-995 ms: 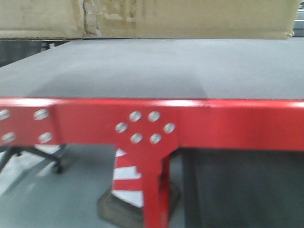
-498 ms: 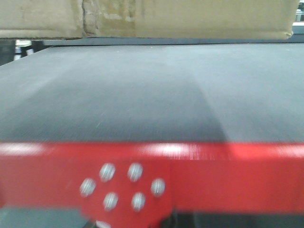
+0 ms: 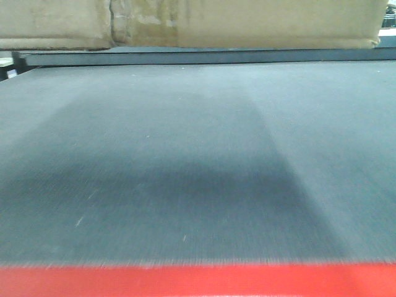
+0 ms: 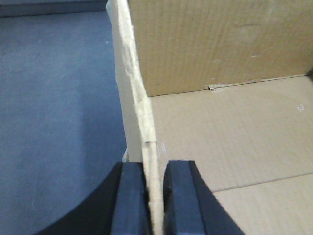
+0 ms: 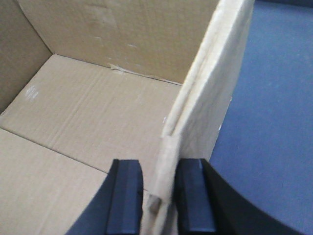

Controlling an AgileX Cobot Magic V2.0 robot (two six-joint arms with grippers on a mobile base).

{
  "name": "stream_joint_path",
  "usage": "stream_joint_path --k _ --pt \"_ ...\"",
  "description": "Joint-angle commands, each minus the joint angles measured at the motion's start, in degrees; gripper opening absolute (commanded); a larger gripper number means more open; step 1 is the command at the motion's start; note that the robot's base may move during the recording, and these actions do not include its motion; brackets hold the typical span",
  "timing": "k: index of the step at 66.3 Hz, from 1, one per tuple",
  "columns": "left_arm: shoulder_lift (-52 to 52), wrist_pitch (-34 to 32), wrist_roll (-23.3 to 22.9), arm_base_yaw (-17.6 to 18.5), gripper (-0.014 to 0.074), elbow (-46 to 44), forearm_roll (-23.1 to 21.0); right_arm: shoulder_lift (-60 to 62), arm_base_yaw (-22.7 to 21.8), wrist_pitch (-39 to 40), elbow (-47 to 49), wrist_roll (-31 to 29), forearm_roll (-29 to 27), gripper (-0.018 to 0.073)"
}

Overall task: Grab carton from right shelf to conveyor
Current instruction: 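Carry the carton over the grey conveyor surface with both grippers, then lower the carton onto the conveyor belt with both grippers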

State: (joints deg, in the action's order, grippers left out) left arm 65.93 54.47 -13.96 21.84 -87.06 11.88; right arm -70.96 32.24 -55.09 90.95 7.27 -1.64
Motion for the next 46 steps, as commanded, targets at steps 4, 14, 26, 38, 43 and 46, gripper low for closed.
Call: stream_joint_path --k 4,14,26,38,43,46 --pt "-0.35 -3.51 0.23 0.16 -0.0015 -0.29 -0.72 0.82 0.36 3.67 0.32 -1.63 -3.56 -0.0067" --pt "-0.35 -3.51 0.23 0.16 -0.0015 -0.29 -0.72 0.82 0.36 3.67 0.32 -1.63 -3.56 -0.0067" --pt "-0.35 -3.51 0.23 0.16 -0.0015 -0.29 -0.72 0.82 0.36 3.67 0.32 -1.63 -3.56 -0.0067" --pt "-0.35 -3.51 0.23 0.16 -0.0015 -0.29 -0.72 0.82 0.36 3.67 0.32 -1.63 -3.56 -0.0067" --pt "-0.35 -3.51 0.23 0.16 -0.0015 -0.29 -0.72 0.82 0.36 3.67 0.32 -1.63 -3.56 -0.0067" --pt "-0.35 -3.51 0.23 0.16 -0.0015 -0.29 -0.72 0.82 0.36 3.67 0.32 -1.63 -3.56 -0.0067"
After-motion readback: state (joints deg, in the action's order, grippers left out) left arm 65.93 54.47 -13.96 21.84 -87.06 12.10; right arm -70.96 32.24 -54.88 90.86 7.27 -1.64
